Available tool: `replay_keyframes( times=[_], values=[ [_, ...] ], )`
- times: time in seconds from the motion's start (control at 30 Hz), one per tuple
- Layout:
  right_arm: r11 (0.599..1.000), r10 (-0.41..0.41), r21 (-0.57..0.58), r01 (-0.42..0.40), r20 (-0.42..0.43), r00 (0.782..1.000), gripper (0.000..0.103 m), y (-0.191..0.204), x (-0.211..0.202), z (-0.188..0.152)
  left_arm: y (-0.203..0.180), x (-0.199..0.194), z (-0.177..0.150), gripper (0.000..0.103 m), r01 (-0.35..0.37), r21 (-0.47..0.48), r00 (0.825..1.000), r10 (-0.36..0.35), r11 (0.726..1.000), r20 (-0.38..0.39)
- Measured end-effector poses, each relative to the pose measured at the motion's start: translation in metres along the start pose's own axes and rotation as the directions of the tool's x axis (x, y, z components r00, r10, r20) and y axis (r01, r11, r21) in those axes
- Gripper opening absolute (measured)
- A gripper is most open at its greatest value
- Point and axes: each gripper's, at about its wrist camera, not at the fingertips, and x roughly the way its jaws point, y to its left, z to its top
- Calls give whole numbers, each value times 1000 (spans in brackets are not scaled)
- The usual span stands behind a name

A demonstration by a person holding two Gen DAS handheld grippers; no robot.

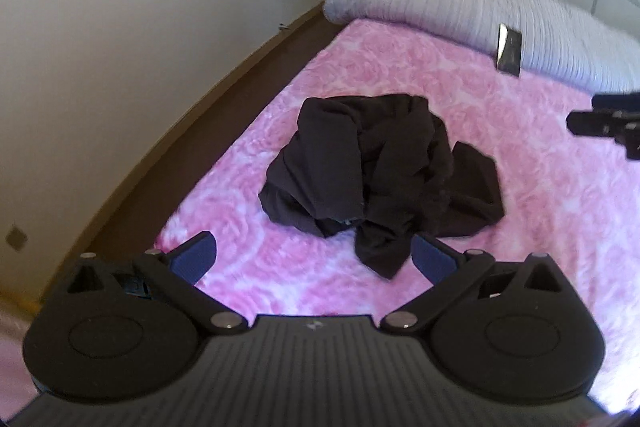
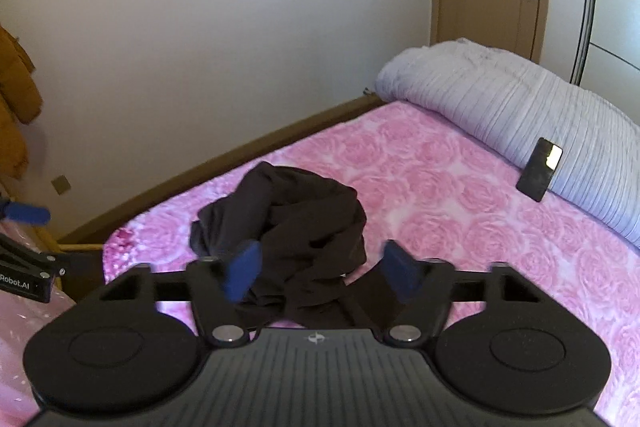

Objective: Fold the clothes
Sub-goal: 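Grasp the dark brown shirt with the left gripper while the right gripper grasps it too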

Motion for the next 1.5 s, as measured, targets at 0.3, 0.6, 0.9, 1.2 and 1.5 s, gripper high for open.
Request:
replay_keyframes(
  times=[0.3,0.6,0.9,1.2,1.5],
  values=[
    [998,-68,-8,67,-127,990,21,10,78,1,10,120,32,97,127,176,990,-113,976,-89],
    [986,-116,87,145,-273,955,23,21,173,-25,19,234,55,84,246,347,966,-200,905,-165],
    [980,-98,134,149,-326,940,72,30,250,-42,29,274,61,0,326,346,940,-261,880,-220],
    [978,-79,157,136,-329,941,9,21,258,-40,59,252,83,12,334,295,940,-295,895,-170],
    [960,-166,176,220,-276,947,8,-3,198,-27,13,285,74,6,389,314,907,-302,866,-292]
  ],
)
